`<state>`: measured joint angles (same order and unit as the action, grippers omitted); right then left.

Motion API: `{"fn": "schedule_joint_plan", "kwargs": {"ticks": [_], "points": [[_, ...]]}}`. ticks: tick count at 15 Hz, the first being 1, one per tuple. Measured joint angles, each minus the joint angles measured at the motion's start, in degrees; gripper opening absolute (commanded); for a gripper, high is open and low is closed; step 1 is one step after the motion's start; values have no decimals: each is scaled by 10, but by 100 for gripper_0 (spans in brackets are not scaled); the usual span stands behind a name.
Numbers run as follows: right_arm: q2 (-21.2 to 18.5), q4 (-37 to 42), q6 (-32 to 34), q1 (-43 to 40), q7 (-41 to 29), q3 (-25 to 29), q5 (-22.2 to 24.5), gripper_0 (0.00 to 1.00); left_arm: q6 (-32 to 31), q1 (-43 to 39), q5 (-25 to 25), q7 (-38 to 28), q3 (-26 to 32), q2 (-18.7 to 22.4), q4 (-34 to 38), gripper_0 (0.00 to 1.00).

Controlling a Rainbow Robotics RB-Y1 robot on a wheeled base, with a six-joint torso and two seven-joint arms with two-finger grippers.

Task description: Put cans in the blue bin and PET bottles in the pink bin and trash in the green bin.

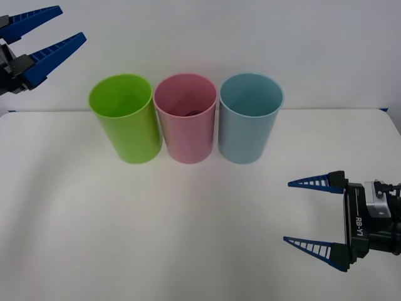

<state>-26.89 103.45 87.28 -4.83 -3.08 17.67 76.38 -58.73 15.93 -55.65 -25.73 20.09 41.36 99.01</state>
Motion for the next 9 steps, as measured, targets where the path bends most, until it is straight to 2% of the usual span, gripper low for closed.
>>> {"fn": "schedule_joint_plan", "kwargs": {"ticks": [4,9], "points": [[0,0,0,0,0,0,0,100,-83,-66,10,3,70,4,8,100],[0,0,0,0,0,0,0,100,-116,-157,25,24,106,4,13,100]]}}
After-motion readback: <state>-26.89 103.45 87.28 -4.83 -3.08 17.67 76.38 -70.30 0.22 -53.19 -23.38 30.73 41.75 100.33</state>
